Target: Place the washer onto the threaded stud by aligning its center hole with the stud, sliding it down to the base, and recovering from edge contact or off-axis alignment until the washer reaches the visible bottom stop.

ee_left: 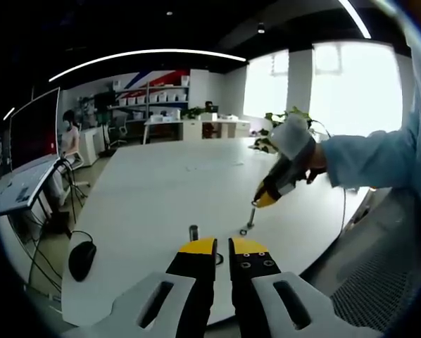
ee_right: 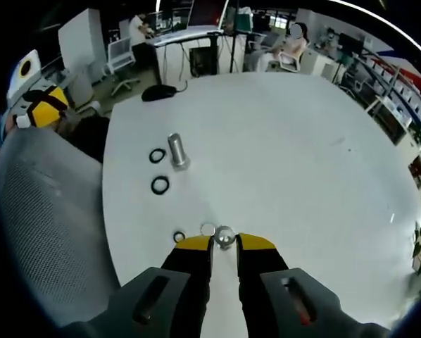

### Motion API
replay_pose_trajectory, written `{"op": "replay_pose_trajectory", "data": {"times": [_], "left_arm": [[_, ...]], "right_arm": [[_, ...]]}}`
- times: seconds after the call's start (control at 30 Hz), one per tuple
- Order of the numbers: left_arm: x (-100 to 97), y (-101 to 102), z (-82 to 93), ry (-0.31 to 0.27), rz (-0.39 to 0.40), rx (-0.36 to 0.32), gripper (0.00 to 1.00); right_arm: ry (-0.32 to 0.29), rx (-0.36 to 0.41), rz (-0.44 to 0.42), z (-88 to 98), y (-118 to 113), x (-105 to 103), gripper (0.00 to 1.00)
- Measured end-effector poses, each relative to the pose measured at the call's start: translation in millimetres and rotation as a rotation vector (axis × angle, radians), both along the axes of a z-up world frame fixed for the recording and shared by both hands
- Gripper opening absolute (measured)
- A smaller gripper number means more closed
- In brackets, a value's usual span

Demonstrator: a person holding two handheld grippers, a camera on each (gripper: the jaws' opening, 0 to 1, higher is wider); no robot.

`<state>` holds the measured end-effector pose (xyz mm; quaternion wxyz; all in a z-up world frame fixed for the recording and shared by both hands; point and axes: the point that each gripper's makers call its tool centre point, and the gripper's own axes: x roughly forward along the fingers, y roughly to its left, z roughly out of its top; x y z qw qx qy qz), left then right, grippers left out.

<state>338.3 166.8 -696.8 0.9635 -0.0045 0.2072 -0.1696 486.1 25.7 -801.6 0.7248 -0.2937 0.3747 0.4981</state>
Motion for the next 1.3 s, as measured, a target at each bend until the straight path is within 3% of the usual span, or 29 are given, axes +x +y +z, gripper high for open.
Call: {"op": "replay_pose_trajectory", "data": {"times": [0.7, 1.3], "left_arm": [[0.2, 0.0, -1.1, 0.005, 0.002, 0.002, 0.04], [0.3, 0.5, -0.9, 0.006, 0.005, 0.002, 0.04]], "right_arm": [[0.025, -0.034, -0.013, -20.2, -4.3, 2.2, 0.15], [0.024, -0.026, -0.017, -15.4, -4.3, 2.8, 0.15]]}}
